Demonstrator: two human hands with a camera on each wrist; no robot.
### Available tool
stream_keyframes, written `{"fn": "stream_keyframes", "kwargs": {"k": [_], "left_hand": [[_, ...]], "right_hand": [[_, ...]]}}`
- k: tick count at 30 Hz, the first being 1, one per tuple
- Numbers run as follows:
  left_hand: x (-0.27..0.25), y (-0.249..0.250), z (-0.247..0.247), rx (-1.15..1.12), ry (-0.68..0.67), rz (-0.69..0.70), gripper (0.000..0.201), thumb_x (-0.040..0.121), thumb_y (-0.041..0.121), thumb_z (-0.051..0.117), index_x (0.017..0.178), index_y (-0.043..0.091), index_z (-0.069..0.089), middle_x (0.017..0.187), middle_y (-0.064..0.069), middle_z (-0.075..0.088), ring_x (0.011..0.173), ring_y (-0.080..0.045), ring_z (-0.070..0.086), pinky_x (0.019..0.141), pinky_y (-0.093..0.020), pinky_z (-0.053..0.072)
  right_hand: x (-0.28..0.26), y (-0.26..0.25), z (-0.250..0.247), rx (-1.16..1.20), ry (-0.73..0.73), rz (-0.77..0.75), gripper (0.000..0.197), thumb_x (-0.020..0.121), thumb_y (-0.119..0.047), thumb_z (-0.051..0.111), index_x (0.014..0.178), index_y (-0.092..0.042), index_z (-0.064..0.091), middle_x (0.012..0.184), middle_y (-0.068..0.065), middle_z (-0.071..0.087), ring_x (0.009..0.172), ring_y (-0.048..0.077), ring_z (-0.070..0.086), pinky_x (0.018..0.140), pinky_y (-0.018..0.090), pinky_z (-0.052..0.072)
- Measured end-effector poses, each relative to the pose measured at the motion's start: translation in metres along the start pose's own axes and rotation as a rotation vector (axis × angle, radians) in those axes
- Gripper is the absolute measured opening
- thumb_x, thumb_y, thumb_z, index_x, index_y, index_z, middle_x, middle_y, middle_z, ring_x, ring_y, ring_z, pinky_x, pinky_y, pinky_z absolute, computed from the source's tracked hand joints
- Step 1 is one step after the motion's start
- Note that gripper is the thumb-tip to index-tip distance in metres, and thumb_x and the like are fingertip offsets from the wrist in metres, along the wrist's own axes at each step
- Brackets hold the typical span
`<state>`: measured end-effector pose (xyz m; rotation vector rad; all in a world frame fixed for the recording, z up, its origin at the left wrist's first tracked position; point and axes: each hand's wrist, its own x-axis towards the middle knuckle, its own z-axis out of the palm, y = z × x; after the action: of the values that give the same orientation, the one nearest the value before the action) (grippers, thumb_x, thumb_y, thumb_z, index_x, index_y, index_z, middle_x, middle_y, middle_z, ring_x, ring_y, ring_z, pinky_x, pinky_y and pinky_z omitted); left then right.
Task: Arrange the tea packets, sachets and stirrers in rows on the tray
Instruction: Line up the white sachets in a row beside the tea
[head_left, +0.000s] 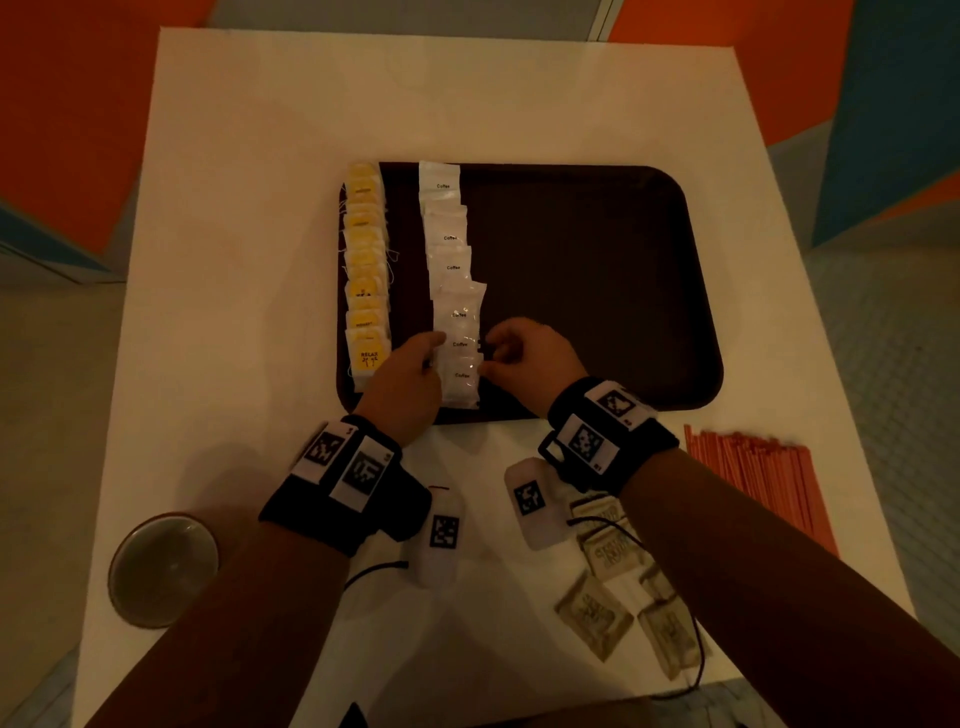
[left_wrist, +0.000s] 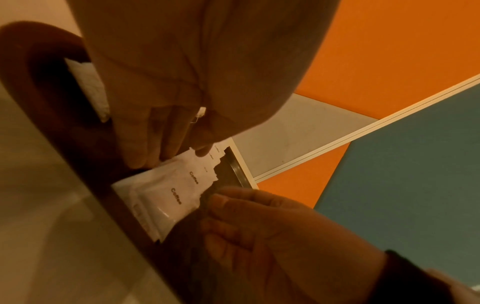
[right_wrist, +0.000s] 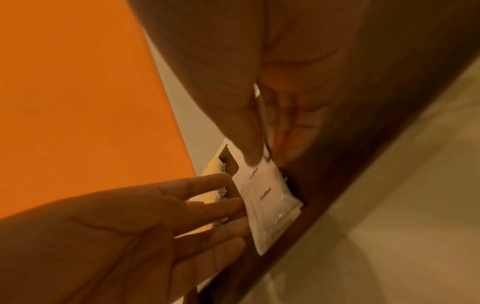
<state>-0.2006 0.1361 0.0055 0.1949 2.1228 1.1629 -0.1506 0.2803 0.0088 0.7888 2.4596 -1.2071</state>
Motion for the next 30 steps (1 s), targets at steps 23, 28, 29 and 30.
{"fn": "stream_keyframes", "kwargs": {"k": [23, 28, 29, 30], "left_hand": [[0.003, -0.014, -0.005, -0.034, 0.037, 0.068, 0.041, 0.092, -0.004, 0.036, 0.13, 0.006, 0.047, 0.129, -0.014, 0.053, 0.12, -0.025, 0.05, 0.103, -0.034, 0.041], [0.007, 0.002, -0.002, -0.161, 0.026, 0.09, 0.044, 0.087, 0.0, 0.04, 0.13, 0.005, 0.047, 0.129, -0.011, 0.055, 0.117, -0.021, 0.052, 0.104, -0.038, 0.043], [0.009, 0.004, -0.001, -0.185, 0.025, 0.094, 0.044, 0.087, 0.002, 0.042, 0.13, 0.005, 0.046, 0.128, -0.007, 0.054, 0.115, -0.017, 0.051, 0.101, -0.031, 0.043], [0.01, 0.006, 0.001, -0.19, 0.04, 0.085, 0.043, 0.088, 0.0, 0.04, 0.131, 0.005, 0.043, 0.126, -0.004, 0.052, 0.113, -0.013, 0.049, 0.096, -0.022, 0.042]], "right_hand": [[0.007, -0.004, 0.005, -0.382, -0.089, -0.358, 0.041, 0.092, -0.004, 0.042, 0.132, -0.013, 0.048, 0.137, 0.008, 0.047, 0.124, 0.027, 0.041, 0.106, 0.029, 0.028], [0.01, -0.006, 0.004, -0.103, 0.013, -0.239, 0.048, 0.089, 0.005, 0.041, 0.134, -0.009, 0.044, 0.141, 0.011, 0.043, 0.126, 0.023, 0.044, 0.11, 0.027, 0.032], [0.009, -0.007, 0.004, -0.092, -0.007, -0.225, 0.048, 0.088, 0.005, 0.042, 0.134, -0.009, 0.044, 0.141, 0.011, 0.044, 0.126, 0.023, 0.045, 0.11, 0.029, 0.033], [0.008, -0.008, 0.005, -0.086, -0.024, -0.213, 0.047, 0.089, 0.004, 0.042, 0.134, -0.009, 0.045, 0.14, 0.011, 0.044, 0.125, 0.023, 0.046, 0.109, 0.029, 0.034]]}}
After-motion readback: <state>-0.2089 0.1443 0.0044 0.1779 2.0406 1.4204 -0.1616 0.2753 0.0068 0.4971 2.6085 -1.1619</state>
